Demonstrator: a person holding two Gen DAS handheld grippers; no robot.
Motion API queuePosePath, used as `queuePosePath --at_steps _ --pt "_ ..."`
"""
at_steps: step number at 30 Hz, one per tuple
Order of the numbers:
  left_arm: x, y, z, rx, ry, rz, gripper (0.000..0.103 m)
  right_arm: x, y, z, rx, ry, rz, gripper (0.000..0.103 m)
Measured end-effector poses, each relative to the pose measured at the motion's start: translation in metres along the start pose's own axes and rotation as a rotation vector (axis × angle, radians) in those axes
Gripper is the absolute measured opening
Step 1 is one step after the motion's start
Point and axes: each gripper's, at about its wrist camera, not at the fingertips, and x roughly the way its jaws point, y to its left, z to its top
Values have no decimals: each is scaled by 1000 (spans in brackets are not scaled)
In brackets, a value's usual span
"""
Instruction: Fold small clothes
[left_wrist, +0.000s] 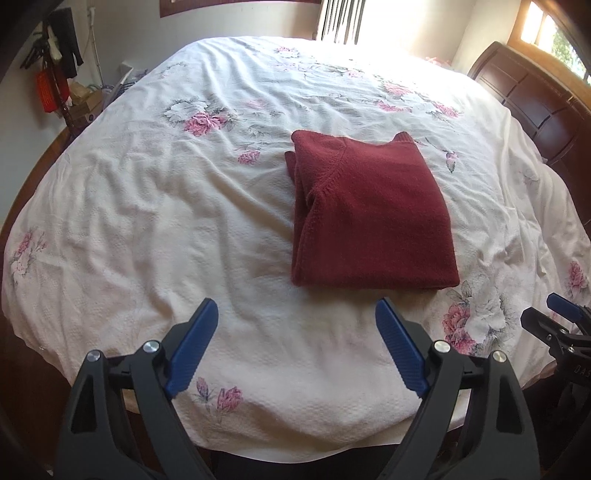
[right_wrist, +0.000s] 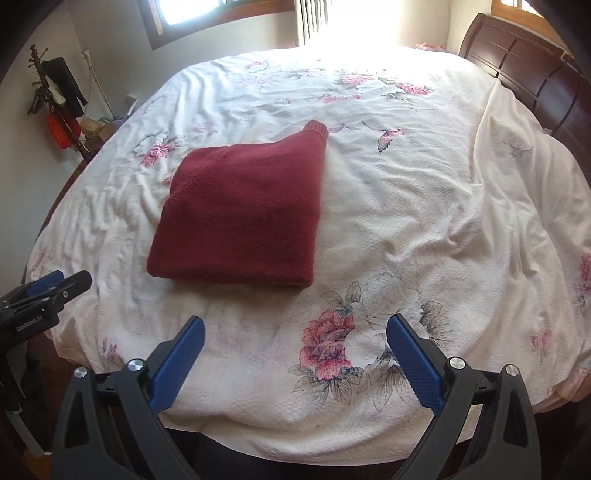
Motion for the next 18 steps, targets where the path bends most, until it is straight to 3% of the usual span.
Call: queuePosePath --at_steps 11,18 --pt "-21 -5 -15 -1 -16 30 87 -27 14 1 -13 -32 -53 99" --pt "-32 -10 -19 2 -31 36 87 -31 15 -1 -2 -22 -33 99"
